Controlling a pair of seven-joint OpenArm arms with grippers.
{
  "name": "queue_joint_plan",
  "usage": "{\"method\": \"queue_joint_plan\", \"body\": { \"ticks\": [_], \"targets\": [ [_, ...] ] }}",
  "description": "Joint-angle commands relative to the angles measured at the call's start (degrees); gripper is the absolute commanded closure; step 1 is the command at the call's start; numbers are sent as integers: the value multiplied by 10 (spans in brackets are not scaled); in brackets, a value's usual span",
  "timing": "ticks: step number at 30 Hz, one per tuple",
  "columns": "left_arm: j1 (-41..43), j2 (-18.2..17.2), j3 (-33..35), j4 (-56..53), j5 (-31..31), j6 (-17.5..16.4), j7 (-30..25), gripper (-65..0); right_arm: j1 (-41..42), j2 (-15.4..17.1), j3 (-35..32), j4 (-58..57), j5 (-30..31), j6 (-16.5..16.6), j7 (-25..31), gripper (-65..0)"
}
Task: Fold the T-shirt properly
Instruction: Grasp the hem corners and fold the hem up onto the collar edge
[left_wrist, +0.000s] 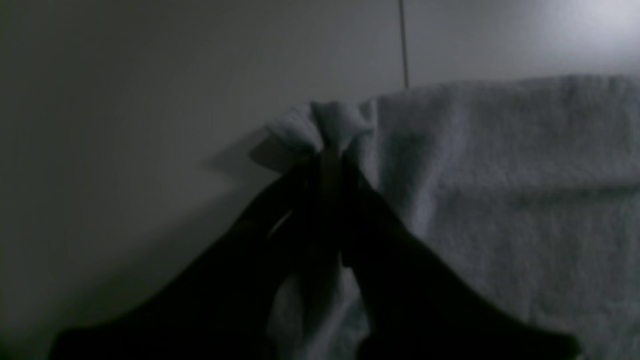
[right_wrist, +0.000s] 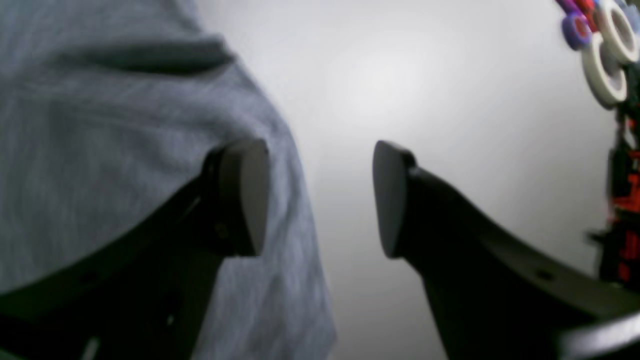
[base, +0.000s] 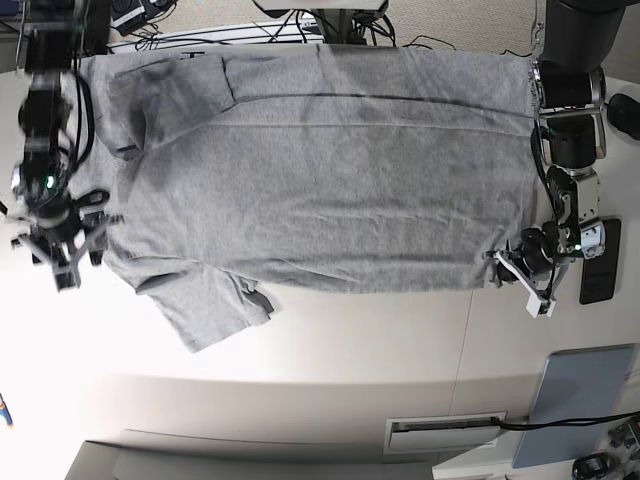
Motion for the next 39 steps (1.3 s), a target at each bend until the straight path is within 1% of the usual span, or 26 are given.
{"method": "queue_joint_plan", "body": {
  "ticks": [1,5,11,14,17,19,21,22,23,24,27,28,30,33,37,39],
  "targets": [
    [-13,-8,-1,7,0,-2,-2,0,42,12,-9,-17,1,-2,5,-327],
    [-9,-8,-1,7,4,-2,-2,0,160,-6,-76,-143,2,10,-11,-327],
    [-9,-8,-1,7,17,-2,-2,0,302,-57,-174,-347,2,32,-1,-327],
    [-9,-8,-1,7,17,-1,-2,0,348,-82,-205,-438,2,33,31,-327],
    [-9,-8,-1,7,17,-2,-2,0,378,-102,-219,-513,2,35,61,-327],
    [-9,-8,-1,7,17,-2,-2,0,390,-113,-219,-549,2,56,70,-326],
    [-9,-8,-1,7,16,-2,-2,0,393,-120,-219,-572,0,58,75,-325],
    [-9,-8,-1,7,16,-2,-2,0,393,-123,-219,-578,0,58,76,-308],
    [-9,-8,-1,7,16,-2,-3,0,393,-125,-219,-585,0,59,76,-270],
    [-9,-8,-1,7,16,-2,-7,0,392,-125,-219,-589,-1,58,76,-219],
    [-9,-8,-1,7,14,-2,-16,0,392,-125,-219,-589,-6,54,83,-22],
    [-9,-8,-1,7,11,-2,-20,0,393,-125,-219,-589,-9,52,86,0],
    [-9,-8,-1,10,0,5,-19,0,396,-125,-219,-582,-17,47,84,0],
    [-9,-9,-1,32,-1,27,-7,0,396,-124,-218,-537,-24,33,57,0],
    [-2,-12,-2,91,-1,54,33,0,377,-112,-218,-424,-19,23,-6,0],
    [21,-16,-2,139,-1,60,44,0,347,-97,-218,-349,-12,5,-34,0]
  ]
}}
